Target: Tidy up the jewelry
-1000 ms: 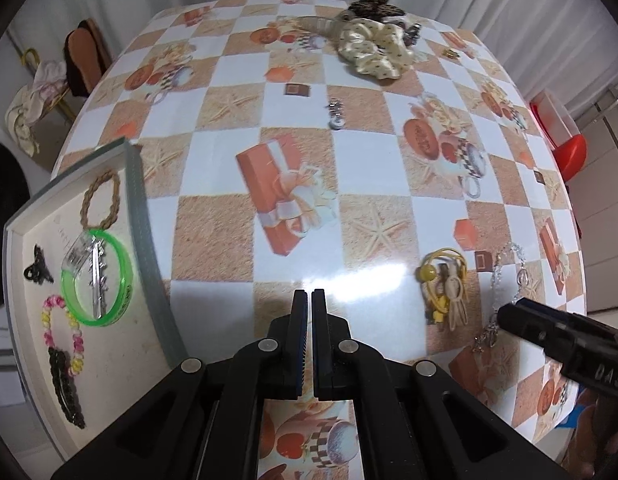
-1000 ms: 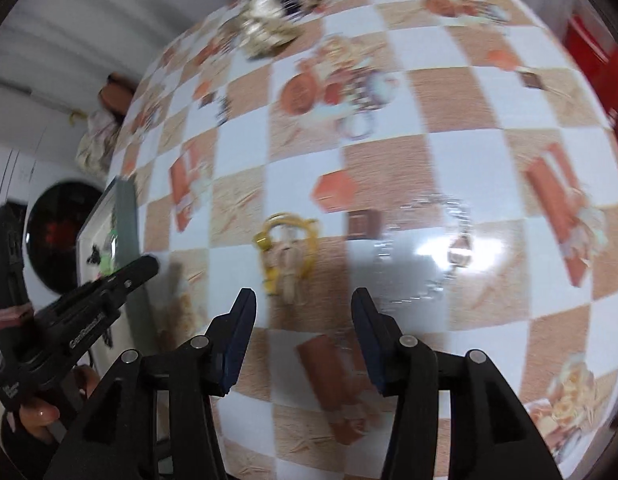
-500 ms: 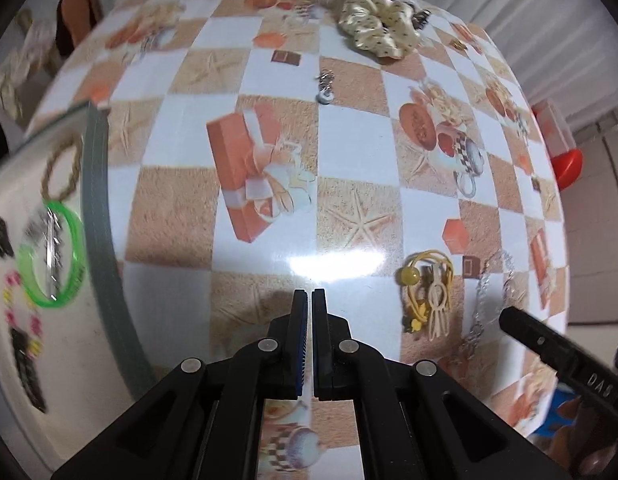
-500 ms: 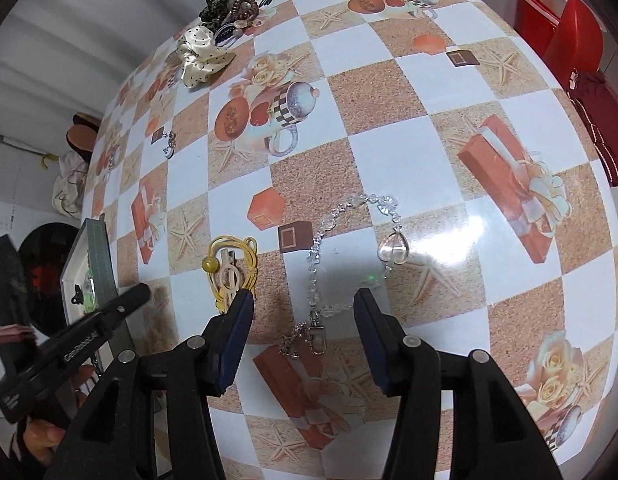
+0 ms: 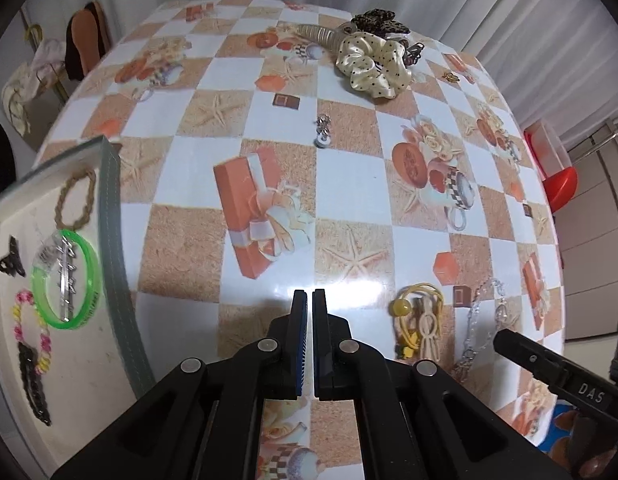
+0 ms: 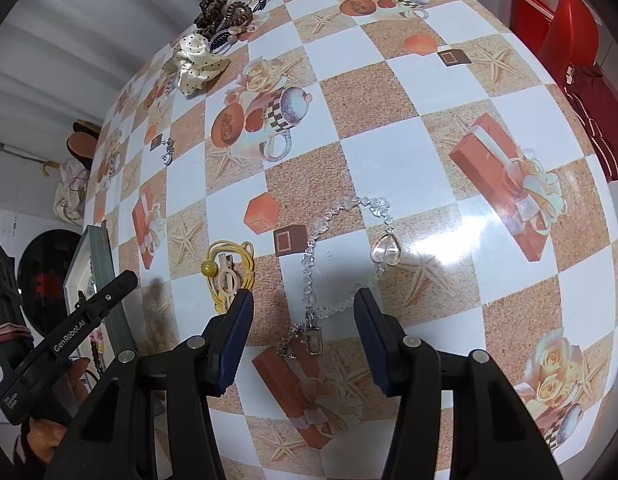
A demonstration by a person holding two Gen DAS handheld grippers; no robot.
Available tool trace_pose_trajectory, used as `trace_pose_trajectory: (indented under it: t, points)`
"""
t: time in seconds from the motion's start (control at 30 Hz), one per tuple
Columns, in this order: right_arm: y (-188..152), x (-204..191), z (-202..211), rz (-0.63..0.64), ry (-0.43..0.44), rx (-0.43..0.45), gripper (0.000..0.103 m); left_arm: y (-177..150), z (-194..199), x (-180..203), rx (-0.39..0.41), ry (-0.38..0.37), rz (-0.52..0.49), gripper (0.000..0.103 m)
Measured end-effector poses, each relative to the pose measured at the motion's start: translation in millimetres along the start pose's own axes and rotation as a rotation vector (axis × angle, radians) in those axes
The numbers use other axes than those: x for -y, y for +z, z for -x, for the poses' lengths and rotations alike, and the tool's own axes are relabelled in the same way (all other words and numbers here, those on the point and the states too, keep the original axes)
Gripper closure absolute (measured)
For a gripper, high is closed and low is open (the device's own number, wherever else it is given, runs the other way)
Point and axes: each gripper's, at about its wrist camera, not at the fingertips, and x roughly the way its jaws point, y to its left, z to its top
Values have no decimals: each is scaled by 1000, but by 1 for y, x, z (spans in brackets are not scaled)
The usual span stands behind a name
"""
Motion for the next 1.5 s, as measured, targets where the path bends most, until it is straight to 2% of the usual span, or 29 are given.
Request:
trace_pose_trajectory:
  t: [0.13, 0.17, 0.2, 0.23, 0.33, 0.4, 0.5, 0.6, 0.67, 0.77, 0.9, 1.07, 1.27, 1.4, 1.5]
  points:
    - [0, 0, 1, -1, 3, 3, 47, -1, 4, 0, 8, -3, 12, 96]
    - [0, 0, 1, -1, 4, 4, 47, -2, 6, -1, 18, -7, 21, 57]
    - [0, 0, 1, -1, 3, 4, 47, -1, 7, -2, 17, -26, 25, 5]
    - [0, 0, 1, -1, 3, 3, 47, -2, 2, -2, 39, -69, 35, 0]
    - [1, -1, 1, 2, 5, 3, 47, -3, -19, 4, 45, -117, 18, 0]
    - [1, -1, 1, 4, 8, 5, 47, -3, -32, 7, 55, -115, 13, 0]
    - [2, -2, 1, 5, 7, 9, 47, 0, -56, 13, 56, -33, -11, 0]
    - [4, -2, 3, 11, -2, 16, 47, 2, -82, 18, 46, 103, -32, 0]
    - [4, 1, 5, 8, -16, 23, 47, 4, -96, 17, 33, 128, -25, 0]
    - [4, 6, 8, 7, -41, 38, 47, 5, -121, 12, 1, 85, 1, 0]
    - [3, 12, 8, 10, -69, 34, 47, 1, -166, 8, -97, 101, 9, 0]
    - [2, 23, 3, -11, -101, 17, 47, -4, -192, 11, -84, 85, 28, 0]
    - [4, 30, -3, -30, -124, 4, 47, -9, -230, 22, -135, 128, -73, 0]
    - [6, 35, -7, -48, -145, 1, 47, -10, -248, 14, -142, 118, -54, 0]
    - [5, 37, -8, -46, -153, 6, 47, -9, -263, 7, -185, 86, -40, 0]
